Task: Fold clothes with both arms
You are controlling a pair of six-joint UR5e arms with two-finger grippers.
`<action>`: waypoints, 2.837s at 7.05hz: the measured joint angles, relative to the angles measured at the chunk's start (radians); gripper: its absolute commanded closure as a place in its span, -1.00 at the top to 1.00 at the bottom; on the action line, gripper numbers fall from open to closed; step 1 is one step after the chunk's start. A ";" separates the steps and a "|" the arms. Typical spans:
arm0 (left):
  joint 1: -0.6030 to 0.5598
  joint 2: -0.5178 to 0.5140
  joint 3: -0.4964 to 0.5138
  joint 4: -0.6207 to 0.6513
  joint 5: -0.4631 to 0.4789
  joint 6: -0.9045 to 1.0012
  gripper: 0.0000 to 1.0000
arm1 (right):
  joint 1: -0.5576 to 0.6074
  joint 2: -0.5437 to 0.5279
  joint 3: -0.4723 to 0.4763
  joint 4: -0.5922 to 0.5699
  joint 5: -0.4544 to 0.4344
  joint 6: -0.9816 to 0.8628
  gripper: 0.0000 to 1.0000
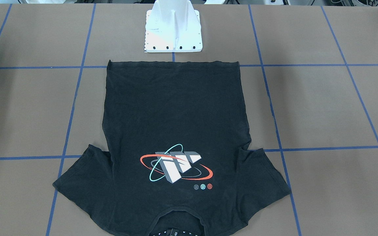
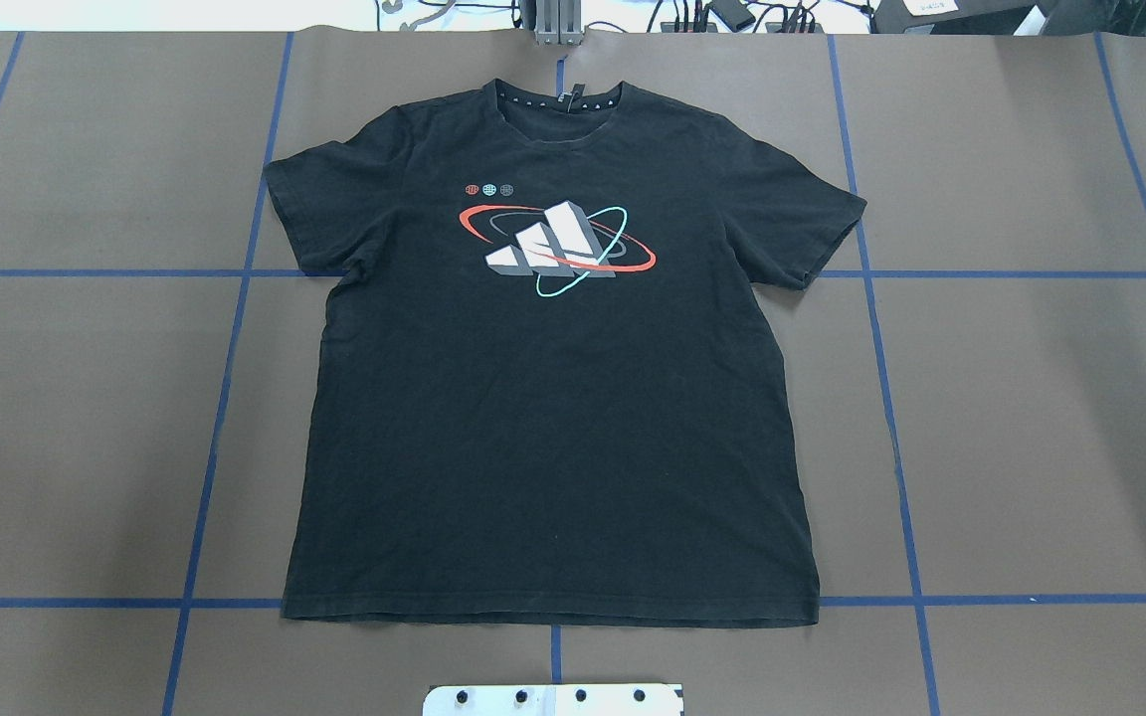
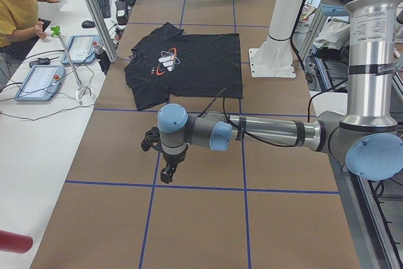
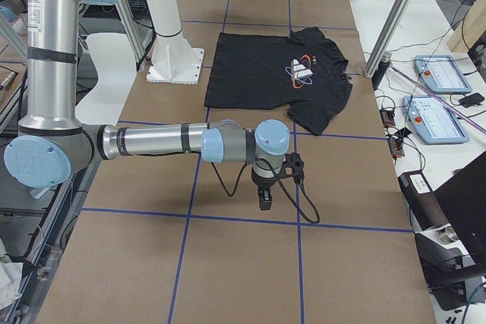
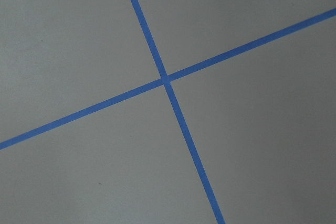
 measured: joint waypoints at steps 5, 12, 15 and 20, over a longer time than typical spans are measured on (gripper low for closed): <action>0.000 0.031 -0.090 -0.001 -0.054 -0.014 1.00 | -0.001 -0.019 0.014 0.013 -0.007 0.003 1.00; 0.002 0.042 -0.118 -0.068 -0.112 -0.021 1.00 | -0.212 0.135 -0.105 0.419 0.049 0.629 1.00; 0.002 0.045 -0.128 -0.068 -0.119 -0.039 1.00 | -0.341 0.465 -0.352 0.458 -0.007 0.850 0.87; 0.002 0.045 -0.135 -0.068 -0.118 -0.056 1.00 | -0.473 0.743 -0.724 0.732 -0.206 1.239 0.82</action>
